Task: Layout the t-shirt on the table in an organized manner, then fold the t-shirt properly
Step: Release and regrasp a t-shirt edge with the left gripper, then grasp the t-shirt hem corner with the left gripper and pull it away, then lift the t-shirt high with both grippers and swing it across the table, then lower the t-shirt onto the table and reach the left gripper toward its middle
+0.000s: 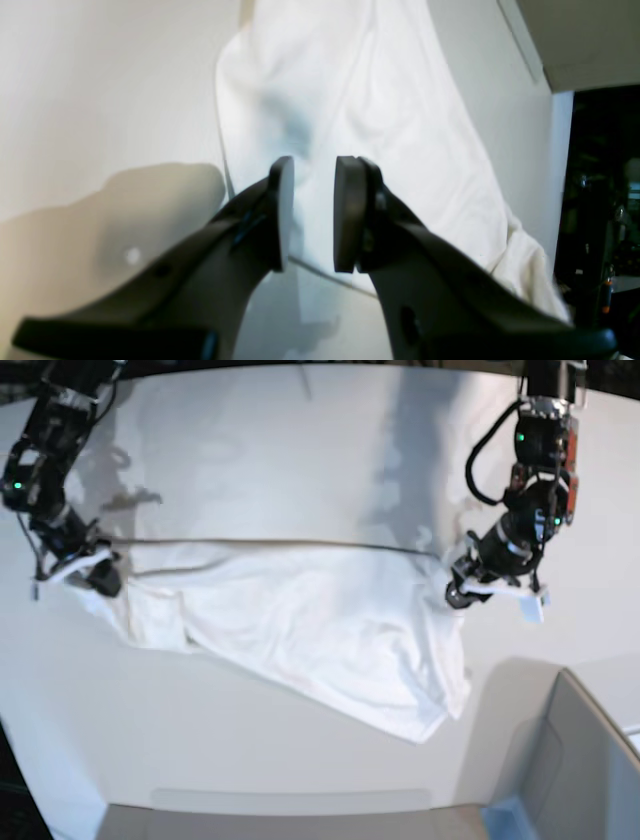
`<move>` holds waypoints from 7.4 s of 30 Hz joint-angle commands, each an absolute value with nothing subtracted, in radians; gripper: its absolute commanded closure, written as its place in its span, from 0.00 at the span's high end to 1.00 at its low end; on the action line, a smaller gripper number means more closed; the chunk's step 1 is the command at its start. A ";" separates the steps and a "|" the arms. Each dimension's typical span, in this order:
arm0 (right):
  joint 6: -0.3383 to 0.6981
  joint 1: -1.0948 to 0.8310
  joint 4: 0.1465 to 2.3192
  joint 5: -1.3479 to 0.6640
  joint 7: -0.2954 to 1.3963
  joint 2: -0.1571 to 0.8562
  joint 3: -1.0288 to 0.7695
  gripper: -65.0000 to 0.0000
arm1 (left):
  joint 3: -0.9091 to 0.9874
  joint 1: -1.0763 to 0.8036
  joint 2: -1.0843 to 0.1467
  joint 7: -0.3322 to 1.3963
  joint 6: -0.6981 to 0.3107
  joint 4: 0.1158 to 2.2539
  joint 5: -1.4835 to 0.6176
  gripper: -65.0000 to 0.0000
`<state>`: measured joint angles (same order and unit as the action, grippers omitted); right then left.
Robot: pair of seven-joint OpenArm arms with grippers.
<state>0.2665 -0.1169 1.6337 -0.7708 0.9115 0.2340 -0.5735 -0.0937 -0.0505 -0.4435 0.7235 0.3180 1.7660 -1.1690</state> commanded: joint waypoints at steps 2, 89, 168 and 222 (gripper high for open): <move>0.278 -0.148 1.684 -0.792 0.880 0.243 -0.541 0.00 | -0.085 -0.054 -0.455 0.710 0.315 1.801 -1.179 0.24; 0.372 -0.472 2.012 -0.792 0.980 0.128 -0.766 0.00 | -0.217 0.628 -0.337 0.875 0.317 0.938 -0.638 0.53; 0.375 0.268 2.045 -0.871 0.791 0.367 -0.674 0.00 | 0.783 0.058 -0.424 0.865 0.053 2.009 -1.196 0.03; 0.476 0.153 2.063 -1.362 0.918 0.288 -0.885 0.00 | 0.456 -0.033 -0.259 1.328 -0.045 2.031 -1.380 0.21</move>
